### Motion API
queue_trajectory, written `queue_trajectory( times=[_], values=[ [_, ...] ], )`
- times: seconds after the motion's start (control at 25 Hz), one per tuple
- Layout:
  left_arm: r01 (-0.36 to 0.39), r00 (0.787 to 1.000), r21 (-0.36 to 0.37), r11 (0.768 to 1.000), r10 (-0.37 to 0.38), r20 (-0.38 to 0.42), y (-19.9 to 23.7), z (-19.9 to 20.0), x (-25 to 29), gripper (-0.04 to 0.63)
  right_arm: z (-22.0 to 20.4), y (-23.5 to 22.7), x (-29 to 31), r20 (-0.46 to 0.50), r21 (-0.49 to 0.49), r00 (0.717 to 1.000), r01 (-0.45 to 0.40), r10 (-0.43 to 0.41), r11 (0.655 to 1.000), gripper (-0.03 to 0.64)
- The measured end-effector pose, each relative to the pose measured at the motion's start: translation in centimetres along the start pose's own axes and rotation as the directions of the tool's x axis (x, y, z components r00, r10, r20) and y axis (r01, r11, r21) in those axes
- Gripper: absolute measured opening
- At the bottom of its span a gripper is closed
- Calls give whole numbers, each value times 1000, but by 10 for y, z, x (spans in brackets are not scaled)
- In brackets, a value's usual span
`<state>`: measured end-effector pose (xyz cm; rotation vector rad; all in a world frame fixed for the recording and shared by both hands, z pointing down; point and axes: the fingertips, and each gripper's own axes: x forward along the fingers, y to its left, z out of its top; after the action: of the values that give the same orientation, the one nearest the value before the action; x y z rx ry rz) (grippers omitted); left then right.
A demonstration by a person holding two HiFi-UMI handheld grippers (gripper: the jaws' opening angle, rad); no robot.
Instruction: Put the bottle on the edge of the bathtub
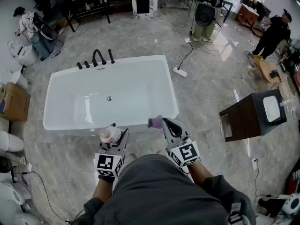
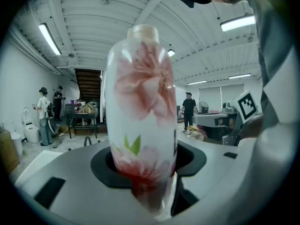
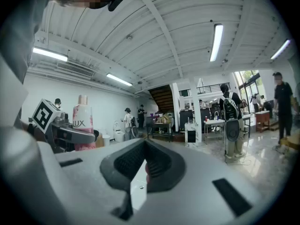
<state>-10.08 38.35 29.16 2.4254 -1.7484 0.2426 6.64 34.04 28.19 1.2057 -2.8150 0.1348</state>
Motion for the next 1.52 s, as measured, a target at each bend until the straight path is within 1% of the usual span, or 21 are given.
queue_trajectory(
  times=[0.36,0.56,0.8,1.0,1.12,1.24,1.52],
  values=[
    [-10,1000,-4,1000,10,-13,-10,1,8,227,-1,-14,-6,-2,6,1000,-10,10,1000,0],
    [-29,999,-19,999,28,-27,-17,-3,15,227,-3,-27,-12,3,42,1000,-28,28,999,0],
    [-74,997,-50,996,72,-39,-27,-12,22,227,-27,-46,-20,-43,54,997,-60,62,997,0],
    [-110,993,-77,991,106,-58,-27,-19,32,227,-48,-61,-5,-90,71,991,-91,97,993,0],
    [-116,991,-75,990,111,-71,-18,-23,39,227,-54,-60,12,-102,83,989,-102,110,991,0],
    [-109,992,-73,991,105,-67,-4,-26,54,227,-56,-61,35,-108,73,988,-104,112,992,0],
    [-32,998,-74,997,28,-53,51,-20,115,227,-40,-67,95,-126,40,990,-55,59,998,0]
  ],
)
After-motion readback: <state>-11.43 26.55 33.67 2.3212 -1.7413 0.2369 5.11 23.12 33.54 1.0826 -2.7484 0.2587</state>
